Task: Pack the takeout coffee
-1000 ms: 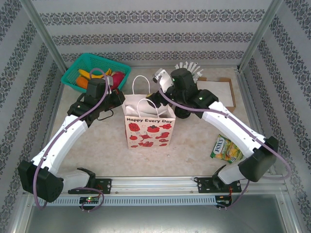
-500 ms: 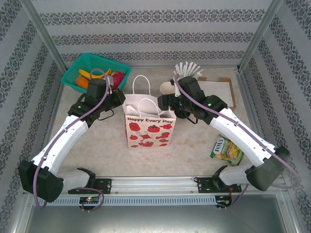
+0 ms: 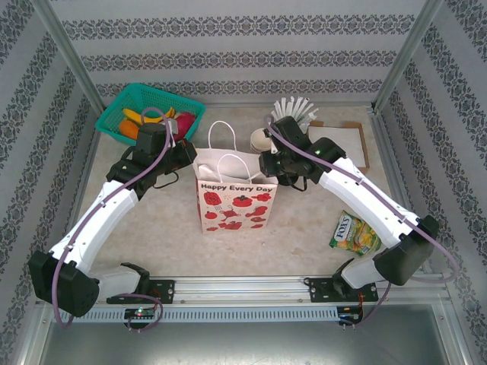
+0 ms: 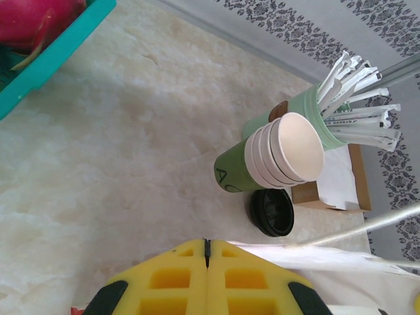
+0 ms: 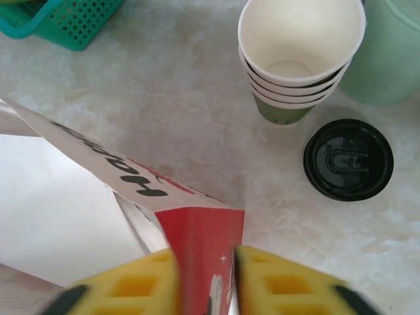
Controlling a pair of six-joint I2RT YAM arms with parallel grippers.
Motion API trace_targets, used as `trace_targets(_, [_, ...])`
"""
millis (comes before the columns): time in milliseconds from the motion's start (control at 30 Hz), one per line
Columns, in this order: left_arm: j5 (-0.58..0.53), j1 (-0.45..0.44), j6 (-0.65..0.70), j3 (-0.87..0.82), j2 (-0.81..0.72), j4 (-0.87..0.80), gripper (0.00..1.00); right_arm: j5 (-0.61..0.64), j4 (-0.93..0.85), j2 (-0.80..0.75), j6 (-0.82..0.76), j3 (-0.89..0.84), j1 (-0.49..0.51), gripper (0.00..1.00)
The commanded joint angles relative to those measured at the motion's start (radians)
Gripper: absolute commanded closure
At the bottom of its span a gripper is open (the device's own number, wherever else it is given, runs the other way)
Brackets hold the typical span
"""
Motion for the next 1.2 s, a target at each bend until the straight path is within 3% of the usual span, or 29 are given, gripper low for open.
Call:
trace_targets(0, [0.024,-0.013,0.000,0.024,0.023,0.018,1.00,0.037,-0.008,0.013,-0.037,0.056,0.002,0.92])
trace_targets(67, [0.037,-0.012,0.004,0.046,0.047,0.034,1.00,0.053,0.027,0.012,-0.047,0.061,-0.007,1.00])
trace_targets(300, [0.027,-0.011,0.038,0.139,0.150,0.040,1.00,0.102,0.060,0.067,-0.005,0.101,-0.082,1.00])
trace_targets(467, [0.049,-0.013,0.053,0.254,0.249,0.018,1.00,0.112,0.087,0.088,-0.007,0.099,-0.111,0.96])
trace_targets(967, [0.046,-0.014,0.097,0.387,0.389,-0.013,1.00,0.132,0.171,0.065,0.033,0.045,-0.137,0.92])
trace_targets(1167, [0.045,-0.013,0.108,0.431,0.417,-0.048,0.95,0.136,0.173,0.053,0.044,0.027,-0.143,0.83])
